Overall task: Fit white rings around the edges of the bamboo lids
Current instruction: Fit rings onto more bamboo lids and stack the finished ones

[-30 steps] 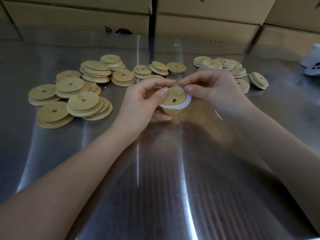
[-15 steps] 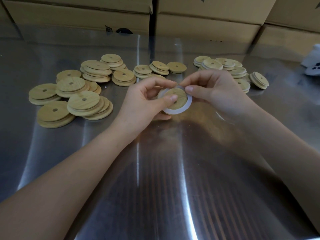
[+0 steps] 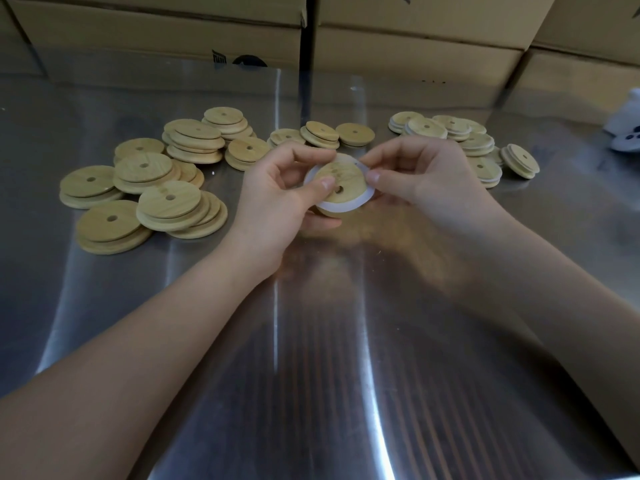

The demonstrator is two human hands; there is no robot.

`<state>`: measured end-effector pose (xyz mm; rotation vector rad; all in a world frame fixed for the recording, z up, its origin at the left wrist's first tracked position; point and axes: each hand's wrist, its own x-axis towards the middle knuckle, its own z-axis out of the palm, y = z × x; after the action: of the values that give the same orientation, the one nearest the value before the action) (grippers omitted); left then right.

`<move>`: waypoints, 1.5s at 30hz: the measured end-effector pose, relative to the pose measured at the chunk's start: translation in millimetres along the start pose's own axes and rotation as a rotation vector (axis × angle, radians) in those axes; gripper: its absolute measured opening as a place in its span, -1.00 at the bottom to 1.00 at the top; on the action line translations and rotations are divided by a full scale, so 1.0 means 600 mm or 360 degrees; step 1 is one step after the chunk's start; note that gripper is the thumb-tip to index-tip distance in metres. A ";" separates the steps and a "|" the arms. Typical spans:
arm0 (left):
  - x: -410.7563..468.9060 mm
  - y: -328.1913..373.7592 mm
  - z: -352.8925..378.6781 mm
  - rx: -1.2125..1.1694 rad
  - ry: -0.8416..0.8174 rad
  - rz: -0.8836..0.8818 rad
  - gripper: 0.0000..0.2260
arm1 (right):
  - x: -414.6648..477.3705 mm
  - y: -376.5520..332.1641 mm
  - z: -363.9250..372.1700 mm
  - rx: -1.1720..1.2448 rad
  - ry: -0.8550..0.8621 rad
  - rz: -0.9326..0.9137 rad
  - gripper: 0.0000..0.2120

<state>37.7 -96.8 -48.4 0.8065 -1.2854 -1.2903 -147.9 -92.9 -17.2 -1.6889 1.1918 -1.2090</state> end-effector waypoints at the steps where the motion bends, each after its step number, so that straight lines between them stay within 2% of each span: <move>1: 0.001 0.000 -0.001 -0.0030 0.0006 -0.0021 -0.81 | 0.001 0.000 -0.001 0.0001 -0.0011 0.0011 -0.85; 7: 0.004 -0.003 -0.002 -0.0114 0.0014 -0.0082 -0.79 | 0.002 0.000 -0.008 0.0092 -0.0087 0.0103 -0.86; 15: 0.006 -0.001 -0.006 -0.0094 -0.0110 -0.0173 -0.71 | -0.006 -0.001 0.016 -0.0086 0.0009 -0.0027 -0.79; 18: 0.005 -0.002 -0.005 0.0088 -0.0122 -0.0099 -0.71 | -0.008 -0.004 0.019 -0.0101 0.0027 -0.0063 -0.75; 22: 0.004 0.003 -0.004 0.0458 -0.0138 0.0202 -0.71 | -0.010 -0.003 0.023 -0.0253 0.0046 -0.0120 -0.77; 28: 0.002 -0.003 0.003 0.0788 0.0019 0.0347 -0.73 | -0.008 0.000 0.026 -0.0210 0.0143 -0.0075 -0.76; 33: 0.008 -0.003 0.001 0.0684 0.0124 0.0300 -0.71 | -0.005 0.003 0.029 -0.0191 0.0137 0.0018 -0.72; 40: 0.010 -0.003 0.001 0.0516 0.0104 0.0161 -0.69 | 0.000 -0.002 0.013 0.0129 0.0056 0.0267 -0.71; 45: 0.006 -0.001 0.001 0.0280 0.0094 0.0004 -0.70 | 0.002 -0.004 0.006 0.0117 -0.0033 0.0268 -0.74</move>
<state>36.2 -100.5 -48.2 0.9591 -1.3652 -1.1536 -143.7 -93.2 -15.5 -1.5114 1.2355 -1.1156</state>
